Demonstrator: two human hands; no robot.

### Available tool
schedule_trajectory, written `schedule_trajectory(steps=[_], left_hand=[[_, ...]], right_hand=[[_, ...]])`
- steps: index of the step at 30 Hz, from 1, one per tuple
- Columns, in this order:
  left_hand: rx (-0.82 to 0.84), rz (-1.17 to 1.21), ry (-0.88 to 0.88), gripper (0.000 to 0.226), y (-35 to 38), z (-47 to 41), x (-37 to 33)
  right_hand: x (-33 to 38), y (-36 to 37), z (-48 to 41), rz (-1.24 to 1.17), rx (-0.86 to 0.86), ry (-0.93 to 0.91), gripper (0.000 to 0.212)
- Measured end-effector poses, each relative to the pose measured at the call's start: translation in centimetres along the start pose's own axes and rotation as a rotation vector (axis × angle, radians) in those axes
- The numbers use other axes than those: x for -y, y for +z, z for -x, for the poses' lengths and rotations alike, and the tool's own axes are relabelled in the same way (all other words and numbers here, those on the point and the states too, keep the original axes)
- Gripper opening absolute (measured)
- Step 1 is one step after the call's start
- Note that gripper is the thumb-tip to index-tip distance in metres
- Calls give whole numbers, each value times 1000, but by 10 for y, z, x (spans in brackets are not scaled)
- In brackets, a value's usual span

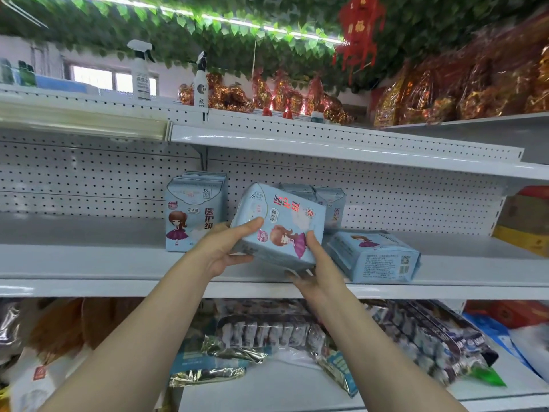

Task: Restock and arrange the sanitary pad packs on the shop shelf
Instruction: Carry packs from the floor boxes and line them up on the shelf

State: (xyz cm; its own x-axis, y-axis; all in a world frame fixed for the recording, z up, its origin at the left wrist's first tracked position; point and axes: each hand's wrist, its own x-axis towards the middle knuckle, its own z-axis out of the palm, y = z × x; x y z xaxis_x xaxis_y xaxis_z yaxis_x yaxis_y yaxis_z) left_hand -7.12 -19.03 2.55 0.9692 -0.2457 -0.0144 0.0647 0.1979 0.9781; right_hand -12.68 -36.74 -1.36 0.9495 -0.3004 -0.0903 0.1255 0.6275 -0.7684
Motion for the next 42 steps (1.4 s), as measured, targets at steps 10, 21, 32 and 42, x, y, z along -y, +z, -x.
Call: schedule_trajectory(steps=[10, 21, 32, 42], left_hand=[[87, -323, 161, 42, 2, -11, -33], [156, -560, 282, 55, 12, -33, -55], [129, -1089, 315, 73, 0, -62, -74], [40, -1534, 308, 101, -10, -92, -76]], right_hand=[[28, -8, -20, 659, -10, -435, 65], [66, 5, -47, 854, 329, -226, 95], [77, 19, -86, 976, 410, -218, 85], [80, 39, -130, 1354, 422, -523, 83]])
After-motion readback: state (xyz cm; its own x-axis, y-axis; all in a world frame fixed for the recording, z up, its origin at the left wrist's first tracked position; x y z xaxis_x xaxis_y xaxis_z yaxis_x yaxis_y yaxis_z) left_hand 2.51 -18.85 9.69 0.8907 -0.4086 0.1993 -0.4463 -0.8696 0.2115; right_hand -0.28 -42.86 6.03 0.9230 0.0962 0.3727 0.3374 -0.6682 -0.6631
